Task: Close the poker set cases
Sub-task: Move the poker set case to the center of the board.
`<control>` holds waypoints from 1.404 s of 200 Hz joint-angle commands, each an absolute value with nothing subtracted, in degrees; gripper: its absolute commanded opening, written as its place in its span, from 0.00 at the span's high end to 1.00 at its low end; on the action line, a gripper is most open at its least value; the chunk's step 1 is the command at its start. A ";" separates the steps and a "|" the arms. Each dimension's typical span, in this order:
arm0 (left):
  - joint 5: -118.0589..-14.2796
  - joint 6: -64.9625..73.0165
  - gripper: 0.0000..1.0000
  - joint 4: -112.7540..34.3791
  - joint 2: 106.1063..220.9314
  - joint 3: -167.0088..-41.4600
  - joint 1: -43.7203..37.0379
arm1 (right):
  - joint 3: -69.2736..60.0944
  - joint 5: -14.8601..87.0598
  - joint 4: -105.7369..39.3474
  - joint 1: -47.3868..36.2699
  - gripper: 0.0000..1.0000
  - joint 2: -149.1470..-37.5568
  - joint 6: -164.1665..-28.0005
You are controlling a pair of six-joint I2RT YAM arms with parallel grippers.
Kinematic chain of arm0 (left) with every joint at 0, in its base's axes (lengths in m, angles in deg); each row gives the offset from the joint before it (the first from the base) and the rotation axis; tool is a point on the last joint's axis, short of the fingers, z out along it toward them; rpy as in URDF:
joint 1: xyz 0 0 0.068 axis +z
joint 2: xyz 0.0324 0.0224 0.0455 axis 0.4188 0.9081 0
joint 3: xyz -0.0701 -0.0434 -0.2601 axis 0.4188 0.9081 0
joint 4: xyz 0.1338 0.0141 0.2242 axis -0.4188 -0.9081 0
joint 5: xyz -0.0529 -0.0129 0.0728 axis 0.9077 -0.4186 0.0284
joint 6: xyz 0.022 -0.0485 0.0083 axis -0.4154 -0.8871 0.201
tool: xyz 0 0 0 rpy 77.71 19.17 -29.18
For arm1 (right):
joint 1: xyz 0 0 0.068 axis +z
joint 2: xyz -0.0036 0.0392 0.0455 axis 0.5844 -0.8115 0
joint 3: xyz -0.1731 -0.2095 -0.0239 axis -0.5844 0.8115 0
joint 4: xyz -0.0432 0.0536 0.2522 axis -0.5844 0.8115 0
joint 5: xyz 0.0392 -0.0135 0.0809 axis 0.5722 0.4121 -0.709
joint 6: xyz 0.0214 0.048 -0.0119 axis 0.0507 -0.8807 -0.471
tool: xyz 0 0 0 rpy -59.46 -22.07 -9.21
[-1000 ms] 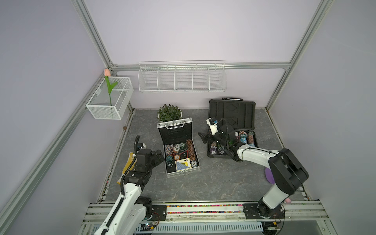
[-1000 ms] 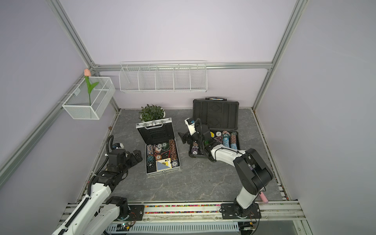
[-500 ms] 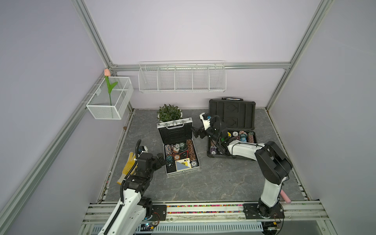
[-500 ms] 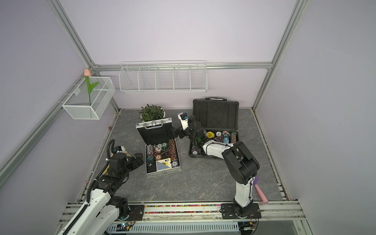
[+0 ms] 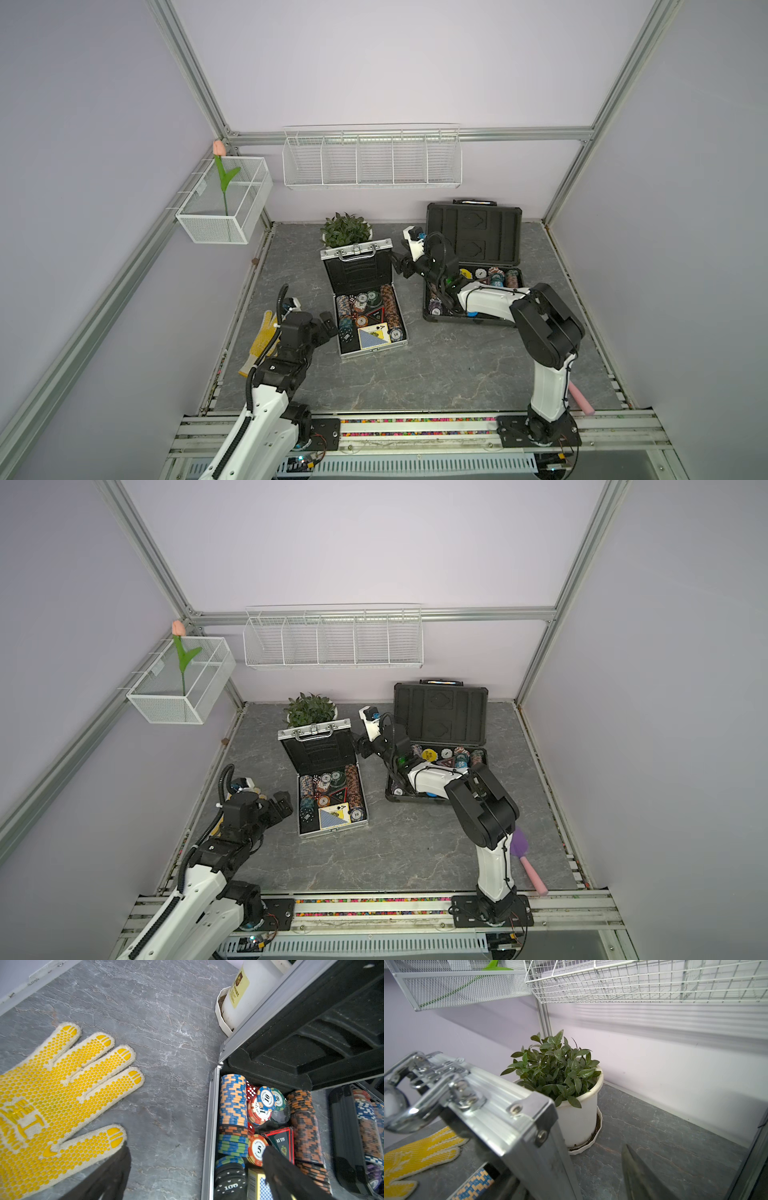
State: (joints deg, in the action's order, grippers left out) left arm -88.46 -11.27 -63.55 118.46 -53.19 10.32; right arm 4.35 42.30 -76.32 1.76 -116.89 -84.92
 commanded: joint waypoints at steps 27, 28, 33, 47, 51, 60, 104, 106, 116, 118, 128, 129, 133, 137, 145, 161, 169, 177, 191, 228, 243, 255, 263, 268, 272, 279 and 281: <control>-90.10 -10.88 0.00 -60.92 120.21 -53.11 10.04 | 2.65 43.60 -78.61 2.03 0.47 -118.72 -84.82; -90.05 -10.86 0.00 -60.80 120.28 -53.11 9.97 | 2.69 43.61 -78.59 2.08 0.47 -118.77 -84.79; -90.00 -10.83 0.00 -60.63 120.54 -53.20 9.96 | 2.56 43.62 -78.65 2.02 0.49 -118.83 -84.84; -89.82 -10.79 0.00 -60.03 121.11 -53.25 9.99 | 2.30 43.94 -78.56 2.10 0.56 -118.92 -84.68; -89.73 -10.71 0.00 -59.92 121.24 -53.21 9.92 | 2.21 43.96 -78.56 2.06 0.57 -119.00 -84.63; -89.74 -10.59 0.00 -59.56 121.57 -53.28 9.87 | 1.99 44.21 -78.41 2.12 0.59 -119.09 -84.46; -89.12 -9.87 0.00 -58.71 122.92 -53.66 9.73 | 1.89 47.97 -78.73 2.12 0.69 -118.79 -83.29; -89.12 -9.80 0.00 -58.74 122.97 -53.68 9.73 | 1.93 48.26 -78.78 2.12 0.69 -118.75 -83.23; -89.09 -9.57 0.00 -58.98 122.98 -54.00 9.52 | 2.35 49.80 -79.44 1.97 0.71 -118.45 -82.97; -89.03 -9.48 0.00 -59.01 122.98 -54.12 9.57 | 2.48 49.98 -79.53 2.02 0.71 -118.40 -82.89; -89.03 -9.30 0.00 -59.08 124.50 -54.41 9.41 | 2.88 51.51 -80.15 2.00 0.72 -118.06 -82.46; -88.99 -9.27 0.00 -59.09 124.57 -54.42 9.39 | 2.94 51.65 -80.23 1.93 0.73 -118.05 -82.43; -88.99 -9.25 0.00 -59.06 124.67 -54.50 9.38 | 3.12 52.06 -80.47 1.90 0.73 -117.92 -82.33; -89.03 -9.25 0.00 -59.00 124.82 -54.55 9.37 | 3.24 52.53 -80.72 1.82 0.74 -117.80 -82.22; -88.95 -9.17 0.00 -58.79 124.96 -54.60 9.15 | 3.62 53.35 -81.01 1.69 0.75 -117.48 -82.06; -88.80 -9.01 0.00 -58.42 125.07 -54.57 8.95 | 4.37 54.28 -81.70 1.09 0.78 -116.84 -82.07; -88.85 -9.06 0.00 -58.23 125.07 -54.60 8.81 | 4.65 54.70 -81.85 0.74 0.79 -116.52 -82.11; -88.82 -9.08 0.00 -58.06 125.24 -54.63 8.63 | 4.92 55.09 -82.07 0.41 0.79 -116.24 -82.02; -88.59 -9.01 0.00 -57.75 125.27 -54.68 8.48 | 5.40 55.63 -82.46 -0.26 0.80 -115.95 -82.19; -87.97 -7.57 0.00 -56.60 126.91 -55.24 6.40 | 5.54 55.53 -82.67 -2.75 0.80 -115.49 -83.08; -89.20 -6.72 0.00 -56.40 128.22 -56.04 4.00 | 5.38 54.77 -82.69 -3.95 0.80 -115.50 -83.65; -90.23 -6.10 0.00 -56.00 129.47 -56.61 1.93 | 5.04 54.02 -82.60 -4.87 0.80 -115.50 -83.96; -90.59 -5.88 0.00 -55.49 130.25 -56.92 0.74 | 4.78 53.77 -82.29 -5.35 0.79 -115.49 -84.11; -90.76 -5.79 0.00 -55.11 130.81 -56.98 0.03 | 4.60 53.51 -82.18 -5.54 0.79 -115.49 -84.10; -90.79 -5.60 0.00 -54.72 131.22 -56.98 -0.50 | 4.50 53.32 -82.04 -5.80 0.79 -115.53 -84.13; -90.78 -5.30 0.00 -54.09 131.81 -57.08 -1.38 | 4.32 52.87 -81.91 -6.17 0.79 -115.57 -84.09; -90.81 -5.28 0.00 -53.92 132.04 -57.06 -1.71 | 4.25 52.72 -81.84 -6.21 0.79 -115.62 -84.07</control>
